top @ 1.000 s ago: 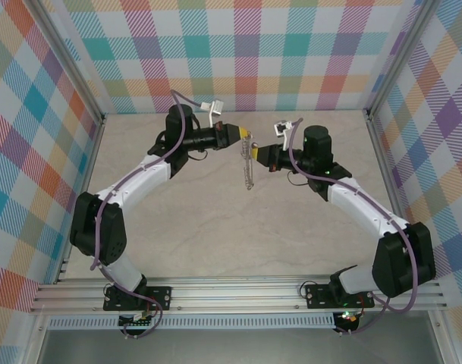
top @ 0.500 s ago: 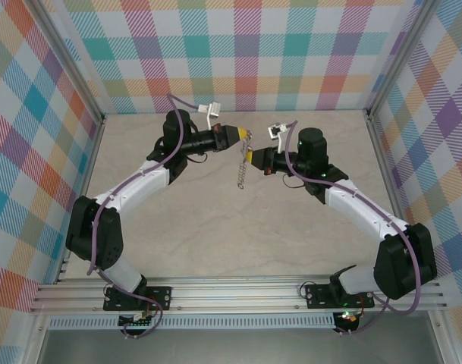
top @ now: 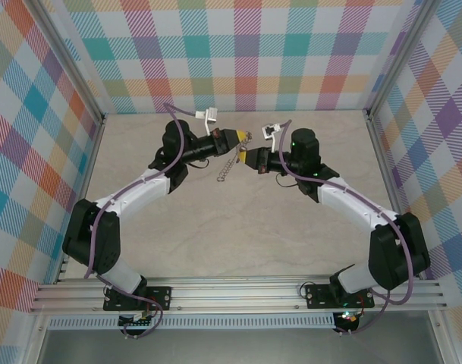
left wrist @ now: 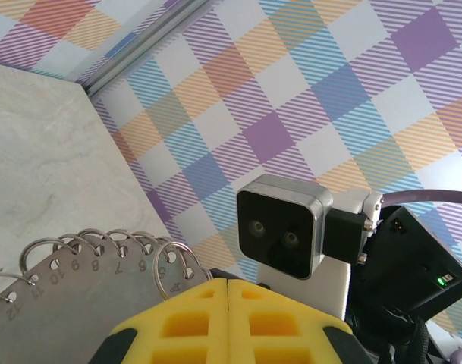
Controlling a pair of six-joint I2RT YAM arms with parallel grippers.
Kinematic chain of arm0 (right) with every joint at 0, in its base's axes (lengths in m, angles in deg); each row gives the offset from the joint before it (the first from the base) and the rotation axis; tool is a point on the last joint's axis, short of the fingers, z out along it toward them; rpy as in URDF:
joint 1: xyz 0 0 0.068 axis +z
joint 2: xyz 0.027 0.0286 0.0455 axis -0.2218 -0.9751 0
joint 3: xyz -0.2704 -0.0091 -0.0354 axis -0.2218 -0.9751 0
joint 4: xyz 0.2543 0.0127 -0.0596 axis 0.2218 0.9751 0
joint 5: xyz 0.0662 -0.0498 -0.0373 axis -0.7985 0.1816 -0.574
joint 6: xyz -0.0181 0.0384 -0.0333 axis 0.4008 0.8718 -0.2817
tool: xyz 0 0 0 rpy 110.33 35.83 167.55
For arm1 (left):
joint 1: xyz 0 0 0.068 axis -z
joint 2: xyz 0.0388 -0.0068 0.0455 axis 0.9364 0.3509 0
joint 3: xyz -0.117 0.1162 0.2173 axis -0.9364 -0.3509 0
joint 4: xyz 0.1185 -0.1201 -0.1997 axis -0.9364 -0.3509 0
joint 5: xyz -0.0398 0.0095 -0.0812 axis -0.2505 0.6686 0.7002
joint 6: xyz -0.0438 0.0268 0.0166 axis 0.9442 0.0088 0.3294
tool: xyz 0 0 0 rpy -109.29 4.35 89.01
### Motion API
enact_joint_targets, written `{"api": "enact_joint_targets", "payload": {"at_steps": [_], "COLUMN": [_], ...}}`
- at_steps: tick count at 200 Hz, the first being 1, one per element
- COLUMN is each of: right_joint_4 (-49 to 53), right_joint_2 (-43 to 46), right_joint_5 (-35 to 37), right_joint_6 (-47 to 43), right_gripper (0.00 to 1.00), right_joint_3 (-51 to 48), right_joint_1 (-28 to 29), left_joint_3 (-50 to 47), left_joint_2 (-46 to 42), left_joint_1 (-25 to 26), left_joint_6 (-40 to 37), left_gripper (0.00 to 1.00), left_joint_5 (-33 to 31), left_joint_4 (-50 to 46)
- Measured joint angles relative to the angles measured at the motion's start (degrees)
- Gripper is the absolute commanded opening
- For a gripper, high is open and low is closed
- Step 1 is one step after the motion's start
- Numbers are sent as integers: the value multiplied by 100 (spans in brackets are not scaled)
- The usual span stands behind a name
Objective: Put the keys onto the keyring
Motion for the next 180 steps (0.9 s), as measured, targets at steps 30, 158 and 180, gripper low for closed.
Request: {"api": "enact_joint_targets", "payload": {"at_steps": [30,158,180], "right_joint_4": [-48,470,603], "right_joint_2": [-35,1563,2083], "right_joint_5": [-17,166,295], "right_joint_6": [59,35,39], "right_gripper": [0,43,44], "right_joint_3": [0,-586,-691], "right_joint_1": [9,-223,-415], "left_joint_3": [-192,-522,-522], "left_joint_2": [-2,-2,-2], "left_joint_1": [42,181,181], "left_joint_6": [109,356,407], "left_gripper": [0,0,0], "left_joint_5": [-181,-402,-402], "left_joint_4": [278,870,957]}}
